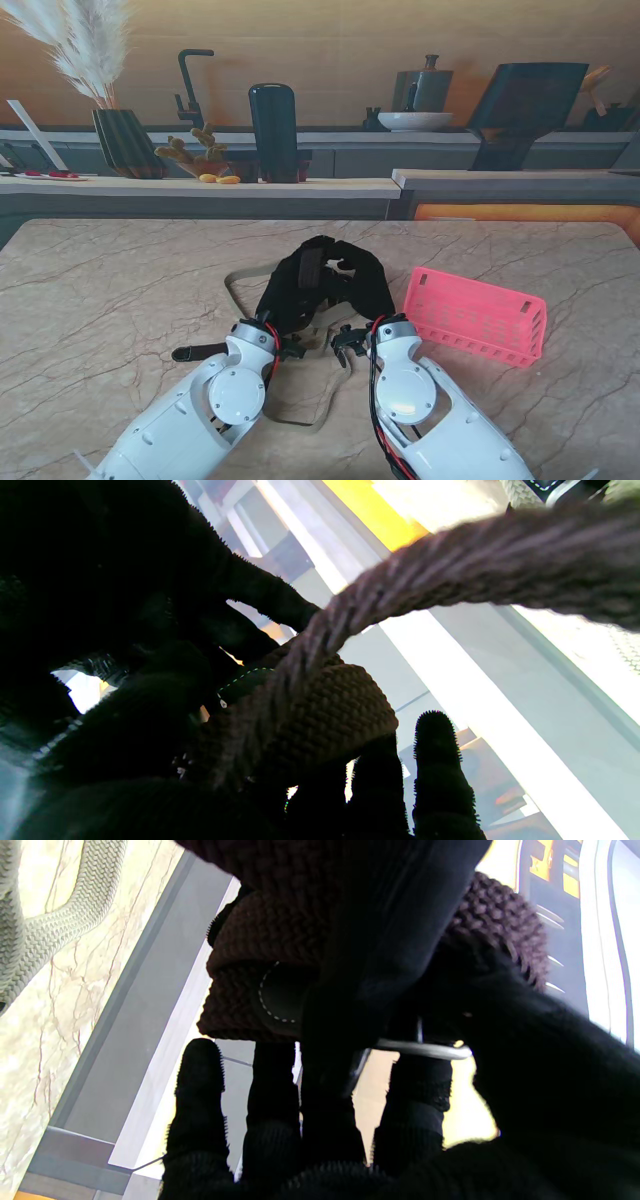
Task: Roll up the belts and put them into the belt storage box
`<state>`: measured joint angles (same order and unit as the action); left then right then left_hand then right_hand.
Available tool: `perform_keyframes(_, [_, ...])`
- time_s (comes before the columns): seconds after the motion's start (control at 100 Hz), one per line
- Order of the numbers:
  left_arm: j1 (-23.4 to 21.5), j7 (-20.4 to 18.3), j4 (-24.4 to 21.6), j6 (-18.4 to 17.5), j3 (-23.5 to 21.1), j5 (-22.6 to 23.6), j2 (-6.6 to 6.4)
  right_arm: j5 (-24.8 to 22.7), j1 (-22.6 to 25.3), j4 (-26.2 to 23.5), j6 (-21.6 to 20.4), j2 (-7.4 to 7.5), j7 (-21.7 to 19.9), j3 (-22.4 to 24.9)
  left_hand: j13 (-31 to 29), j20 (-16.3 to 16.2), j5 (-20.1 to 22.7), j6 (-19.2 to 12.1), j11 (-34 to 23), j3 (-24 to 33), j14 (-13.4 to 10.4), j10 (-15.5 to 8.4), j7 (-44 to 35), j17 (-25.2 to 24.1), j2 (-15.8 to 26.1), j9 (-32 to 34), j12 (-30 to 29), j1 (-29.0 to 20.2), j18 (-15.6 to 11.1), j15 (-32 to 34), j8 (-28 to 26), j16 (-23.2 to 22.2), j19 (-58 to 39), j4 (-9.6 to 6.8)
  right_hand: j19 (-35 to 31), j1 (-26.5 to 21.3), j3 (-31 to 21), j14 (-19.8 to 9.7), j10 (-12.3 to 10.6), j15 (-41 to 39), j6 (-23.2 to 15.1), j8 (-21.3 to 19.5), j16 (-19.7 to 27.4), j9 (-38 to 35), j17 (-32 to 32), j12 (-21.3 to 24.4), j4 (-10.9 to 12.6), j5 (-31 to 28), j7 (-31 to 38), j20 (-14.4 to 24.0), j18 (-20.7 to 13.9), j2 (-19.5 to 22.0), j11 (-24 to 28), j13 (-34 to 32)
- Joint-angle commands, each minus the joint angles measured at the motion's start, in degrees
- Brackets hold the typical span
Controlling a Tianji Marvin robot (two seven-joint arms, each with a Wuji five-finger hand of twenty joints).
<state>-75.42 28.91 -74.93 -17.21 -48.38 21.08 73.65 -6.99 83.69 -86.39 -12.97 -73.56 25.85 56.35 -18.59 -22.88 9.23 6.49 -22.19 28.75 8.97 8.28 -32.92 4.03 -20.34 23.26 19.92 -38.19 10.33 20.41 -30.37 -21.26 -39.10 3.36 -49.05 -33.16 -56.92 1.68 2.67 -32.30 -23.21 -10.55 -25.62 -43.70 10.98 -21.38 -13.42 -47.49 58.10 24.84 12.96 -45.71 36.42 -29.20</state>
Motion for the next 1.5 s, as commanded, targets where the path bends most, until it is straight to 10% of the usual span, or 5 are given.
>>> perform_keyframes(0.0, [-0.26, 0.70, -0.35, -0.23, 0.40, -0.48, 1.07, 0.58, 0.28, -0.63, 0.39, -0.72, 0.14, -0.48, -1.03, 0.36, -1.46, -1.03, -2.35, 1.96, -2.63, -2.96, -5.26, 0.42, 3.72, 2.18, 0.80, -2.33, -0.57, 0.82, -1.86, -0.09, -2.42, -2.32, 0.72, -0.75, -3.39, -0.95, -0.43, 0.85, -10.29, -0.81, 0.80, 2.45, -0.36, 1.53, 1.56, -3.09, 6.28, 1.22, -2.22, 3.80, -2.40, 1.26])
perform_keyframes(0.34, [-1.84, 0.84, -1.89, -3.07, 0.16, -7.91, 2.59, 3.85, 0.45, -1.14, 2.82, -1.36, 0.84, -0.04, -10.51, -0.14, 3.66, -10.70, -5.70, 9.25, -6.82, -10.31, -21.94, 5.01, 1.31, 16.05, 3.57, -10.00, -0.94, 3.42, -6.20, 0.00, -6.19, 0.89, 0.41, -0.61, -2.69, -1.17, -0.40, 0.57, -10.89, -0.67, 1.27, 1.71, 0.05, 1.95, 1.75, -2.42, 6.77, 1.25, -2.53, 4.87, -1.97, -0.10])
perform_keyframes(0.69, [-3.75, -1.74, -4.48, -4.34, -1.22, -12.02, 2.12, 3.64, 0.97, -1.65, 4.97, -1.44, 2.08, 1.51, -21.38, -3.21, 12.39, -12.90, -5.75, 9.74, -3.37, -7.83, -31.68, 8.90, -2.48, 32.07, 27.45, -18.05, -0.13, 15.82, -5.16, -10.21, -12.21, 4.68, -0.47, -2.04, -0.68, -0.72, 0.74, -1.23, -10.41, -1.91, 0.56, -0.65, 0.91, 1.71, 1.76, -1.05, 6.78, 1.52, -2.41, 6.72, -0.35, -1.91])
perform_keyframes(1.14, [-4.01, -4.51, -5.60, -1.92, -1.63, -12.17, 1.14, -8.90, 2.17, -2.54, 5.59, 2.53, -4.62, 4.11, -21.46, -6.71, 12.12, -11.90, -18.42, 14.14, 0.66, -5.59, -32.62, 10.30, -1.01, 29.57, 45.05, -17.16, 2.07, 23.83, -15.58, -21.49, -16.11, 1.95, -1.62, 4.38, 1.11, 2.11, 4.12, -3.20, 10.01, -15.21, -3.10, 0.15, 4.02, 0.15, 6.33, 14.32, -9.85, 2.77, -1.39, 6.98, -1.10, -6.05])
perform_keyframes(1.49, [-4.09, -4.70, -5.65, -1.22, -1.86, -12.10, 1.02, -24.24, 4.00, -4.59, 3.30, 6.39, -9.06, 7.38, -22.55, -7.98, 11.91, -11.66, -23.09, 17.75, 1.42, -5.74, -34.01, 11.20, -0.89, 29.38, 46.63, -15.38, 2.77, 26.61, -19.36, -24.43, -17.72, -0.82, -0.36, 7.54, 7.55, 2.57, 3.97, -8.79, 11.27, -21.00, -8.94, -0.63, 6.43, -3.27, 9.38, 20.23, -16.02, 5.44, -2.10, 9.07, 2.24, -9.51])
